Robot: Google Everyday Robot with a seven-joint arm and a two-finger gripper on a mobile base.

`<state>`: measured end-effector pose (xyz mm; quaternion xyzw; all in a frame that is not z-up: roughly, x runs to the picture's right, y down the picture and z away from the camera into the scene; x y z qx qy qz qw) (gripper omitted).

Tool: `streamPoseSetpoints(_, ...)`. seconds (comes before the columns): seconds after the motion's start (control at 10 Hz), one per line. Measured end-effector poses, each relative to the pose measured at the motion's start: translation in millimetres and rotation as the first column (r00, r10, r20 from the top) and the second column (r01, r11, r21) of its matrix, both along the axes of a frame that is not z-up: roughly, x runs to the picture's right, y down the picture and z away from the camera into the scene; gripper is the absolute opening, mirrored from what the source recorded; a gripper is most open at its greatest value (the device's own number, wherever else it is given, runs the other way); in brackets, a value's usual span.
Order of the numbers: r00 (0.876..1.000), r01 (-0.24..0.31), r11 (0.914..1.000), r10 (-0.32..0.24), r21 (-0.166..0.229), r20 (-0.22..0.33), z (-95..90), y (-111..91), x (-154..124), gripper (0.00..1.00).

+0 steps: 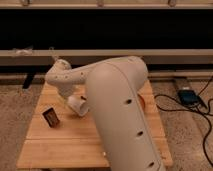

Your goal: Place the ceramic cup over the eraser

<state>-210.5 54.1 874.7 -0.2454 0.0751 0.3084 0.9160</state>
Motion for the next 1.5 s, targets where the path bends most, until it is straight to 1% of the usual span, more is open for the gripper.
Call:
streamPoseSetpoints(0.1,1.000,0.000,0.9999,0.000,-0.011,-0.001,16.3,-4.6,-4.3,0.80)
streamPoseSetpoints(0.2,1.000,0.004,0.9998,-0.004,-0.021,-0.004,27.1,-6.7,-7.5,0.80)
streamPoseSetpoints(0.4,0.999,0.026,0.9987,-0.027,-0.044,-0.033,42.3,-3.9,-9.6,0.80)
streamPoseSetpoints(0.5,0.997,0.050,0.9967,-0.054,-0.064,-0.054,47.8,-0.5,-13.3,0.80)
streamPoseSetpoints(0.7,0.992,0.075,0.9929,-0.084,-0.092,-0.092,46.7,-3.0,-5.4,0.80)
streamPoseSetpoints(1.0,0.985,0.095,0.9873,-0.112,-0.127,-0.132,50.8,5.4,-2.9,0.80)
streamPoseSetpoints(1.1,0.982,0.096,0.9857,-0.117,-0.139,-0.152,55.1,8.7,1.2,0.80)
streamPoseSetpoints(1.2,0.979,0.095,0.9846,-0.119,-0.147,-0.166,59.3,12.0,3.0,0.77)
streamPoseSetpoints(1.3,0.978,0.091,0.9841,-0.117,-0.152,-0.172,60.6,13.6,2.7,0.70)
streamPoseSetpoints(1.5,0.979,0.061,0.9840,-0.092,-0.167,-0.182,60.8,13.8,6.1,0.50)
